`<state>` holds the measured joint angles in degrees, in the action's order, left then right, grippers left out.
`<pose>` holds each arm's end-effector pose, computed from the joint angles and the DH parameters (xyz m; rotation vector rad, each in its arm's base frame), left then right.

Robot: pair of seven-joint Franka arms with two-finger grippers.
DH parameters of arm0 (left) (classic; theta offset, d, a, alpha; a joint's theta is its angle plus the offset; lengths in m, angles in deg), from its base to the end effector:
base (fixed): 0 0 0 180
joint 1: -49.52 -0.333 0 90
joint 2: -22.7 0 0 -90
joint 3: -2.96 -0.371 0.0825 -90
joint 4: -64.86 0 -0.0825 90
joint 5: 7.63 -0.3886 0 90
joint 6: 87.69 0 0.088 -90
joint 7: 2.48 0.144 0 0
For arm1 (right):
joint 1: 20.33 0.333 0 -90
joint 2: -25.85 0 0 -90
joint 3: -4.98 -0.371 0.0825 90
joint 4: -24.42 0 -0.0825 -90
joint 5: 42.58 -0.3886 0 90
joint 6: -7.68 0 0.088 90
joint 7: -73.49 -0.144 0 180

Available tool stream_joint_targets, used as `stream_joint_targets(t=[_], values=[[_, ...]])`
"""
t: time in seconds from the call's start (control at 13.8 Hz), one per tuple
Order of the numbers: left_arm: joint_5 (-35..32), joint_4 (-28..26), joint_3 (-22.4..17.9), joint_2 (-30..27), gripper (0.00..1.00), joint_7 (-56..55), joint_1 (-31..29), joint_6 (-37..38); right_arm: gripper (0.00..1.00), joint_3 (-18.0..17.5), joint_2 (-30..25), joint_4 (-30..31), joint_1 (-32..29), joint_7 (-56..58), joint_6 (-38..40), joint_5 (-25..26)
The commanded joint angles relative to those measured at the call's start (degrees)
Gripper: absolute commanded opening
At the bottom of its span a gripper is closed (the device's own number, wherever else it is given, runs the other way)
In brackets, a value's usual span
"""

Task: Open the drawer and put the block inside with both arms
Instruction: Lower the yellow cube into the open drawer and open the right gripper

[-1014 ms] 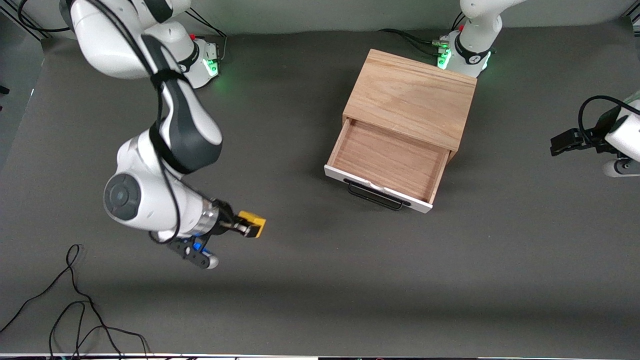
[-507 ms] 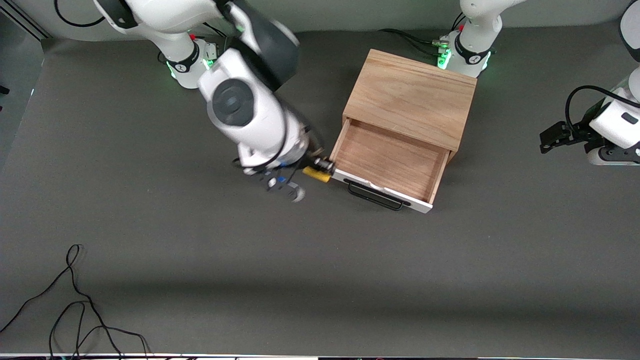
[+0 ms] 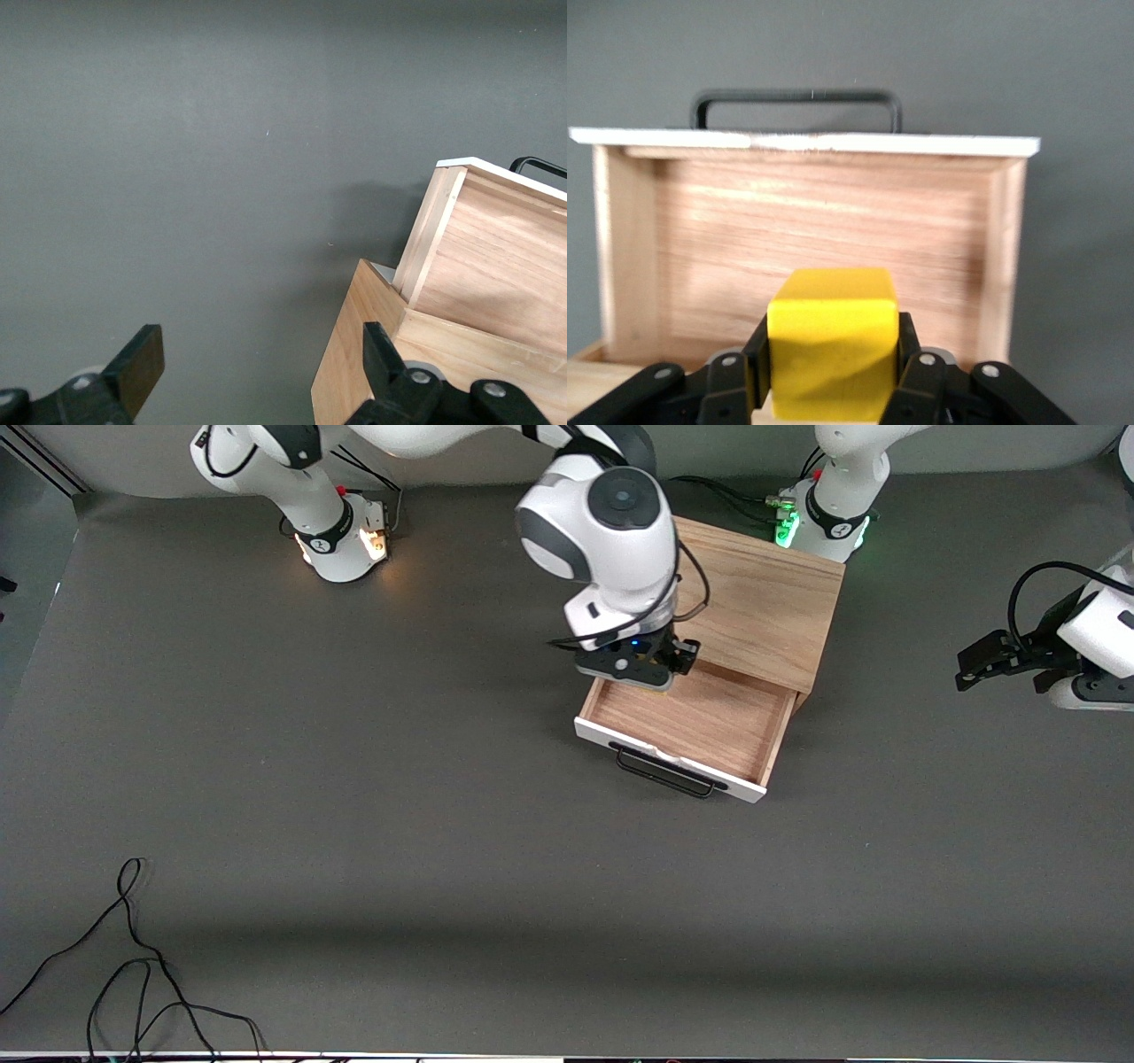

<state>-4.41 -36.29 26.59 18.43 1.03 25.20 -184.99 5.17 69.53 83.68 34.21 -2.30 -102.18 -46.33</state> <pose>0.5412 -0.0082 0.5976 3.1151 -0.0640 0.0034 0.4703 0.6691 0.4056 -2.9491 0.5850 0.0061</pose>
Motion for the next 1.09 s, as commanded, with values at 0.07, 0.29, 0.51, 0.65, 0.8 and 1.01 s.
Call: stream_joint_targets(t=[0.07, 0.29, 0.51, 0.65, 0.8, 1.01], values=[[0.0, 3.3, -1.4, 2.3, 1.00, 1.1, 4.2, 1.5, 0.00, 0.6, 4.1, -1.5, 0.5, -1.6, -2.6, 1.9], [-0.2, 4.2, -21.4, 3.0, 1.00, 1.0, 24.0, 1.4, 0.00, 0.5, 5.5, -1.5, 0.4, -1.4, -5.2, 1.9], [-0.2, 5.1, -25.6, 3.4, 1.00, 0.5, 28.1, 1.1, 0.00, 0.5, 7.8, -1.5, 0.5, -1.5, -8.3, 1.9], [-0.2, 8.0, -25.5, 5.2, 1.00, -0.1, 28.0, 1.6, 0.03, 0.5, 8.4, -1.4, 0.5, -1.6, -8.7, 1.9], [-0.3, 9.0, -25.5, 5.9, 1.00, -0.1, 28.0, 2.6, 0.11, 0.5, 8.6, -1.5, 0.6, -1.7, -8.7, 1.9], [-2.8, 8.6, -25.4, 5.7, 1.00, 0.1, 27.9, 2.3, 0.99, 0.5, 8.6, -1.3, 0.6, -1.7, -8.7, 2.1]])
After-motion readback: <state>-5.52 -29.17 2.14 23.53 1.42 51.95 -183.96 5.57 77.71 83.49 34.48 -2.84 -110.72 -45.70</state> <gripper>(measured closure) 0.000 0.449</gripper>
